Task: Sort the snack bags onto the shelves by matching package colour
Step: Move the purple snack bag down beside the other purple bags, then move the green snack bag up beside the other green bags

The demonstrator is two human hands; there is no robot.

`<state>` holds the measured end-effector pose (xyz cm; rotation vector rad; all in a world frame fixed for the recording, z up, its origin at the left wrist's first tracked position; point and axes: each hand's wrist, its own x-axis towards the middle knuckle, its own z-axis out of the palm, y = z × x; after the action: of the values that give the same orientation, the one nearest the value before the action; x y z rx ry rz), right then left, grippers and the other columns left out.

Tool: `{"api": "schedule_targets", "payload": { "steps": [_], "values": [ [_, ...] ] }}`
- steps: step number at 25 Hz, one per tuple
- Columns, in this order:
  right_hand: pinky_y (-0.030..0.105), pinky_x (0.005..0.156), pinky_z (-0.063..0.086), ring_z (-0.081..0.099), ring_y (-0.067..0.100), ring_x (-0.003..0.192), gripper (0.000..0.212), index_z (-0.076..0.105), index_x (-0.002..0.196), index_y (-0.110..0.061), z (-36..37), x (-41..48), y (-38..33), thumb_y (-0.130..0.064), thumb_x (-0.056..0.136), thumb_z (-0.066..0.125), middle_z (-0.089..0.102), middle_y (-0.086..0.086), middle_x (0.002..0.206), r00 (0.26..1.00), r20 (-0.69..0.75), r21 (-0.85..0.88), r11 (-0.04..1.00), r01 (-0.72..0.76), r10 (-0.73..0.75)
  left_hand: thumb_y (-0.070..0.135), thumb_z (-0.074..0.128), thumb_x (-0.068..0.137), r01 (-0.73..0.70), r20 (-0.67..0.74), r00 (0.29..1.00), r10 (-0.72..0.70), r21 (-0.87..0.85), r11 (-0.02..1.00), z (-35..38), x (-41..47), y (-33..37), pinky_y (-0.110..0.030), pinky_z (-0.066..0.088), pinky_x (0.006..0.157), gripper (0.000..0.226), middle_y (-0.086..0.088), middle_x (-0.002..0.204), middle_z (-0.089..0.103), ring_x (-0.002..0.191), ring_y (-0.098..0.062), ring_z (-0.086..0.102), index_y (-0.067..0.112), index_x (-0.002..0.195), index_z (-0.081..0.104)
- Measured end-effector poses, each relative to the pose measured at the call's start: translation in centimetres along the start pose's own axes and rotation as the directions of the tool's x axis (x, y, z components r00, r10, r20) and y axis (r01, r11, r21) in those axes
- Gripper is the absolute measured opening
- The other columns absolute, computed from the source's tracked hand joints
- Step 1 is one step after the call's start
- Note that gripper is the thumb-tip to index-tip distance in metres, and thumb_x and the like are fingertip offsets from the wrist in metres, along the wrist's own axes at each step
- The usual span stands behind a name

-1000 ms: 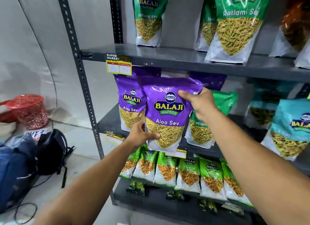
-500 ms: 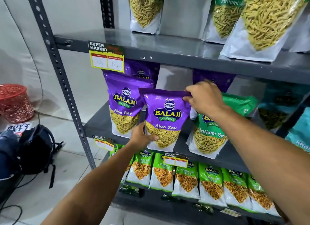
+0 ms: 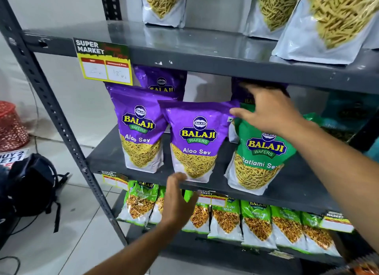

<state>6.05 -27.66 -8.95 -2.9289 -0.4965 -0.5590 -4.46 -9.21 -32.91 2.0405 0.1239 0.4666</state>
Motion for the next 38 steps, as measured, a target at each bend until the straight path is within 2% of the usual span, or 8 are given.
{"api": "schedule_targets", "payload": {
  "steps": [6,8,11,14,18,27,31,38],
  "values": [
    [0.014,0.105,0.031,0.05,0.022,0.115,0.066,0.057,0.124,-0.005,1.6,-7.2,7.6,-0.041,0.071,0.074,0.059,0.02,0.122,0.858,-0.504,0.287,0.956,0.055,0.102,0.026,0.086,0.069,-0.029,0.442,0.895,0.058,-0.072,0.997,4.6,1.4,2.6,-0.01,0.016,0.111,0.108,0.008,0.155,0.022,0.141,-0.004,0.019,0.015,0.151,0.016],
    [0.027,0.112,0.033,0.047,0.018,0.126,0.09,0.042,0.137,-0.009,4.4,-8.2,9.6,-0.046,0.064,0.078,0.05,0.015,0.136,0.845,-0.406,0.518,0.85,-0.1,0.347,0.023,0.089,0.065,-0.005,0.487,0.873,0.033,-0.06,0.998,6.3,3.5,3.8,-0.001,0.015,0.102,0.119,0.01,0.148,0.024,0.137,-0.004,0.02,0.011,0.152,0.009],
    [0.038,0.109,0.041,0.05,0.016,0.128,0.126,0.024,0.144,-0.016,7.3,-7.2,10.8,-0.056,0.042,0.085,0.05,0.007,0.142,0.827,-0.086,0.865,0.454,-0.216,0.556,0.023,0.093,0.056,0.01,0.555,0.832,-0.003,-0.008,1.0,9.0,6.1,4.5,-0.011,0.022,0.101,0.129,0.014,0.14,0.028,0.131,-0.003,0.025,0.011,0.151,0.007],
    [0.025,0.074,0.058,0.072,0.008,0.086,0.09,0.06,0.107,-0.019,8.2,-6.0,11.5,-0.046,0.027,0.092,0.078,-0.005,0.092,0.851,0.143,0.982,0.035,-0.186,0.506,0.02,0.093,0.049,0.105,0.615,0.782,-0.101,0.029,0.994,11.2,7.4,4.4,-0.02,0.044,0.091,0.103,0.007,0.121,0.06,0.113,-0.016,0.056,0.016,0.132,0.033],
    [0.031,0.068,0.06,0.074,0.015,0.075,0.048,0.07,0.088,-0.016,8.4,-5.8,11.8,-0.027,0.044,0.085,0.079,-0.001,0.081,0.863,0.195,0.979,-0.146,-0.143,0.467,0.027,0.095,0.036,0.156,0.604,0.793,-0.077,-0.08,0.985,14.0,8.4,2.5,-0.047,0.048,0.104,0.1,-0.002,0.122,0.068,0.115,-0.021,0.063,0.02,0.124,0.049],
    [0.043,0.07,0.06,0.073,0.018,0.067,0.015,0.06,0.089,-0.015,7.8,-4.3,12.5,-0.018,0.08,0.072,0.076,0.002,0.079,0.75,0.353,0.933,-0.156,-0.323,0.56,0.027,0.096,0.044,0.261,0.523,0.848,-0.089,-0.265,0.928,11.5,4.2,5.1,-0.044,0.058,0.089,0.066,-0.001,0.102,0.077,0.096,-0.021,0.073,0.017,0.102,0.067],
    [0.047,0.068,0.059,0.071,0.025,0.073,0.046,0.056,0.115,-0.008,6.1,-5.1,11.9,-0.025,0.077,0.075,0.072,0.011,0.1,0.696,0.427,0.888,-0.123,-0.443,0.578,0.021,0.093,0.054,0.297,0.528,0.846,-0.07,-0.357,0.886,9.4,0.7,6.4,-0.054,0.059,0.083,0.053,-0.015,0.098,0.077,0.093,-0.036,0.073,0.008,0.099,0.069],
    [0.044,0.054,0.059,0.073,0.024,0.059,0.039,0.064,0.11,-0.012,0.9,-9.2,9.0,-0.026,0.075,0.076,0.076,0.009,0.072,0.73,0.493,0.861,-0.147,-0.486,0.473,0.0,0.083,0.067,0.258,0.45,0.893,-0.023,-0.468,0.845,3.3,-6.8,10.6,-0.026,0.058,0.068,0.033,-0.006,0.089,0.079,0.079,-0.016,0.075,0.004,0.098,0.073]
  ]
}}
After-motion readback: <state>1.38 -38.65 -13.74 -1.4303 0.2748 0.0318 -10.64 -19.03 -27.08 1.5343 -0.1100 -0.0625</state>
